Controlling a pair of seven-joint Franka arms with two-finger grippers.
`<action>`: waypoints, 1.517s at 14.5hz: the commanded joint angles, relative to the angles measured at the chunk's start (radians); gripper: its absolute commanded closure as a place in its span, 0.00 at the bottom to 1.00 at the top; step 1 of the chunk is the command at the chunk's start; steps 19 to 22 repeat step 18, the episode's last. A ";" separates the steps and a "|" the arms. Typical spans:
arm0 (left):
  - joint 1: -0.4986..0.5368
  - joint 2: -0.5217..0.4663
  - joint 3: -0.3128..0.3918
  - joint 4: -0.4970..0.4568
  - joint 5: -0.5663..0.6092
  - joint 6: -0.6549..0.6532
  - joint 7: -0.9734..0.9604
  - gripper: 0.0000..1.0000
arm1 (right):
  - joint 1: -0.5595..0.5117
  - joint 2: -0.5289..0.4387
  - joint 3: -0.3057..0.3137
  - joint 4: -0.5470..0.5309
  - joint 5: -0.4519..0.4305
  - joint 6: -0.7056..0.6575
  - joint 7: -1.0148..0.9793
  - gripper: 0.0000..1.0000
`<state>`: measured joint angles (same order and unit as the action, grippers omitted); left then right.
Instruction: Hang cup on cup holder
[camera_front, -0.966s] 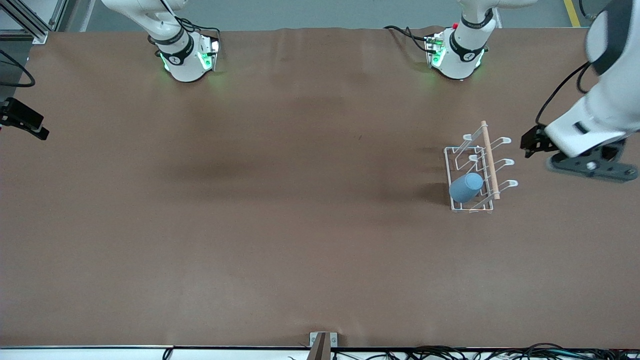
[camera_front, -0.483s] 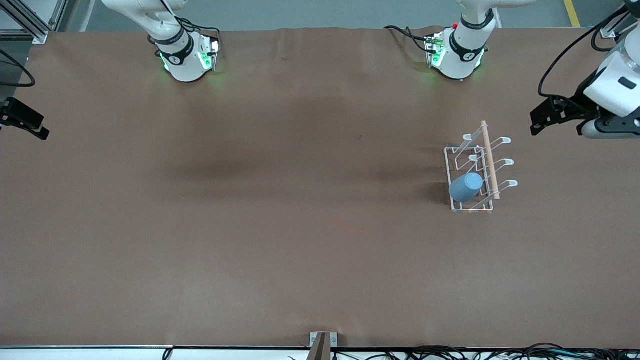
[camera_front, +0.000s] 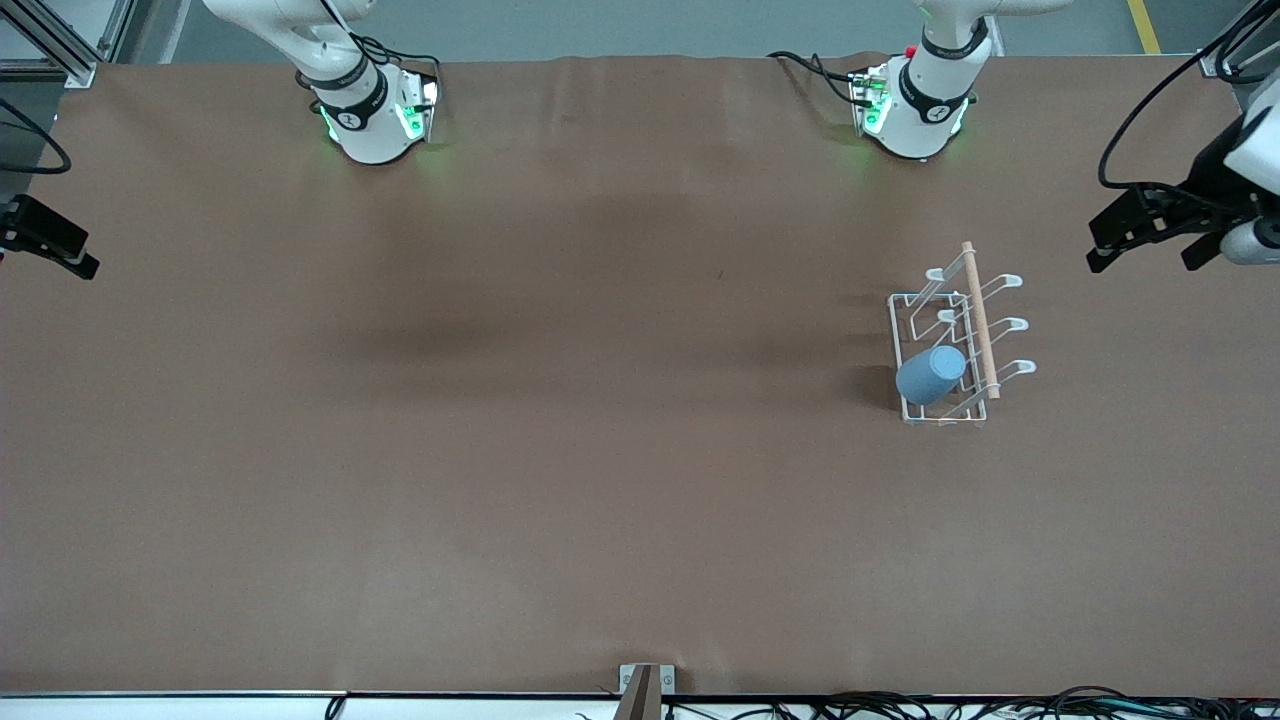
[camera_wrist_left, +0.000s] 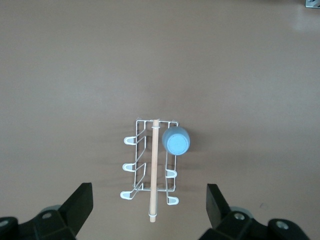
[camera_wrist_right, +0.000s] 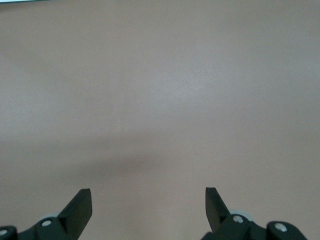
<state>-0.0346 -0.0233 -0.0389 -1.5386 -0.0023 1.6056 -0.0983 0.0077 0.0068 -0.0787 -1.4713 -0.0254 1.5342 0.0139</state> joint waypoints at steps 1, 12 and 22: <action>-0.013 0.053 0.013 0.078 -0.016 -0.062 -0.003 0.00 | -0.020 -0.002 0.016 0.005 0.005 -0.014 0.001 0.00; -0.031 0.020 0.036 0.026 -0.031 -0.082 -0.037 0.00 | -0.018 -0.002 0.014 0.003 0.005 -0.009 0.003 0.00; -0.031 0.025 0.028 0.028 -0.004 -0.082 -0.031 0.00 | -0.020 -0.002 0.013 0.003 0.005 -0.013 0.003 0.00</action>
